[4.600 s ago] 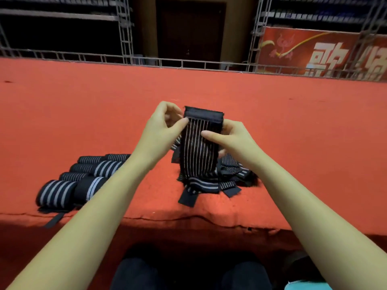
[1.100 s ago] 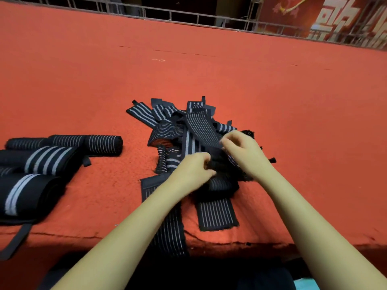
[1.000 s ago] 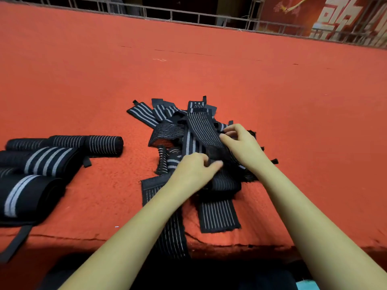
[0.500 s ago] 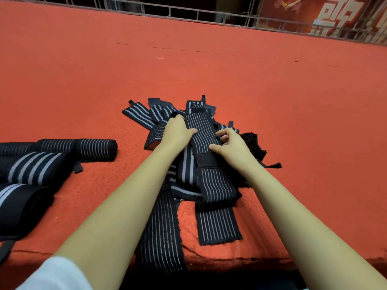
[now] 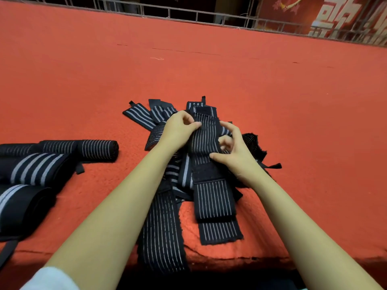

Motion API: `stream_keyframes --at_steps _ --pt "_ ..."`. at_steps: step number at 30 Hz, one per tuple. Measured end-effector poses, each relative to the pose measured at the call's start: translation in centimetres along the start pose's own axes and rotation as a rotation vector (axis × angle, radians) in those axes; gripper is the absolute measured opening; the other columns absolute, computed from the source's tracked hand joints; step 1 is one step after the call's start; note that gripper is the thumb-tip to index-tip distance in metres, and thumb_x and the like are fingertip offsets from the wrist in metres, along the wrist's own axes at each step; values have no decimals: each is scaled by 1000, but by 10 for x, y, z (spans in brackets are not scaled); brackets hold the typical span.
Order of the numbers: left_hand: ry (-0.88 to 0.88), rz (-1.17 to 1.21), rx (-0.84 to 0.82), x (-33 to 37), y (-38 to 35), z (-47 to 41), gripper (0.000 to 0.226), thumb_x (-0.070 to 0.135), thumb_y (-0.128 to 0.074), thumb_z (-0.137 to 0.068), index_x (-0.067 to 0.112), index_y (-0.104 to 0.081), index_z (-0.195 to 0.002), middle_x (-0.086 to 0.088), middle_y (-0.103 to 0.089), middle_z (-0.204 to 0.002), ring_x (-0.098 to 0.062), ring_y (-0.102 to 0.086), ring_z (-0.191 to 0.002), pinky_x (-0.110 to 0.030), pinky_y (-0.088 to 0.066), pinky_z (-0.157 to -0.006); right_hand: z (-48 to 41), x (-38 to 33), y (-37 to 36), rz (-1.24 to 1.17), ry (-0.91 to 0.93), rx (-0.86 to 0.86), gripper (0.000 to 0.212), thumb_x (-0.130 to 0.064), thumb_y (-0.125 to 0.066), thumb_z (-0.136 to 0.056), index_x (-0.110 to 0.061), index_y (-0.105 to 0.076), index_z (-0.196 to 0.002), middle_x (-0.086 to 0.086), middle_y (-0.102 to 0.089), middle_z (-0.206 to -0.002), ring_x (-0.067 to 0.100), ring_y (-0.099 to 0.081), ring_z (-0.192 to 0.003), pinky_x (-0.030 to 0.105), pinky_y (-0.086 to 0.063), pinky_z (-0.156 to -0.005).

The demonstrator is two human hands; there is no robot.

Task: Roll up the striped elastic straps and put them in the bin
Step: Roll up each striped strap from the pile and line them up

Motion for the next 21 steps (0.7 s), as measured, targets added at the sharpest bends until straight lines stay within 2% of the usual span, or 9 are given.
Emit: stream_keyframes --at_steps 4,6,9,12,14,15,18,19,21 --pt "-95 65 -79 12 0 21 19 23 -64 -90 17 -48 -81 0 -56 -82 -12 -51 -74 -26 -42 -67 8 -2 5 -171 -84 122 60 -8 -64 -90 -17 -31 -140 8 -58 -107 13 -60 -95 20 -51 -80" --pt "-113 117 -132 14 0 33 24 20 -65 -90 20 -44 -77 -8 -58 -86 -15 -52 -80 -34 -45 -76 5 -4 14 -159 -110 229 54 -19 -62 -92 -16 -35 -139 4 -58 -103 8 -59 -92 21 -49 -87" --pt "-108 161 -201 14 0 46 26 19 -65 -91 18 -43 -76 -17 -57 -89 -17 -46 -87 -34 -40 -74 -3 -18 27 113 -5 315 46 -25 -66 -90 -25 -46 -132 -1 -49 -107 11 -50 -99 33 -44 -95" --pt "-135 180 -229 13 5 55 24 15 -65 -90 16 -44 -77 -9 -53 -85 -14 -48 -88 -29 -39 -71 -12 -36 16 486 114 204 26 -25 -66 -89 -23 -63 -115 -5 -46 -114 10 -36 -110 23 -31 -92" --pt "-136 163 -206 11 9 56 21 18 -65 -91 16 -48 -78 0 -52 -79 -7 -50 -76 -22 -42 -68 -15 -41 9 552 126 174 10 -22 -68 -87 -18 -66 -97 -5 -51 -106 11 -38 -106 22 -28 -83" --pt "-101 206 -175 9 10 55 18 22 -62 -93 15 -50 -81 4 -52 -77 -4 -50 -70 -17 -43 -65 -16 -43 8 550 136 187 6 -19 -69 -86 -18 -64 -89 -6 -53 -100 14 -42 -102 23 -29 -79" --pt "180 442 -16 -14 11 43 27 38 -50 -98 13 -55 -91 0 -59 -81 -11 -55 -66 -23 -48 -61 -12 -48 3 504 155 189 12 -12 -68 -84 -18 -58 -82 -10 -57 -85 17 -51 -92 25 -37 -75" --pt "256 440 -7 -21 10 40 33 43 -51 -97 11 -59 -95 -2 -62 -85 -13 -56 -65 -24 -48 -59 -10 -48 1 506 160 176 12 -10 -67 -85 -18 -57 -82 -12 -56 -82 15 -51 -91 21 -37 -74" --pt "302 365 -105 -23 2 37 43 48 -59 -91 7 -67 -102 0 -61 -81 -14 -52 -64 -24 -41 -54 -3 -47 -3 524 168 160 12 -9 -65 -86 -17 -58 -83 -13 -56 -81 14 -50 -91 18 -34 -69"
Point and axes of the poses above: each hand's wrist, its own z-axis away from the middle knuckle, its own y-axis out of the back of the hand, x = y × z, the point moved 7 cm from there along -z, towards the middle knuckle
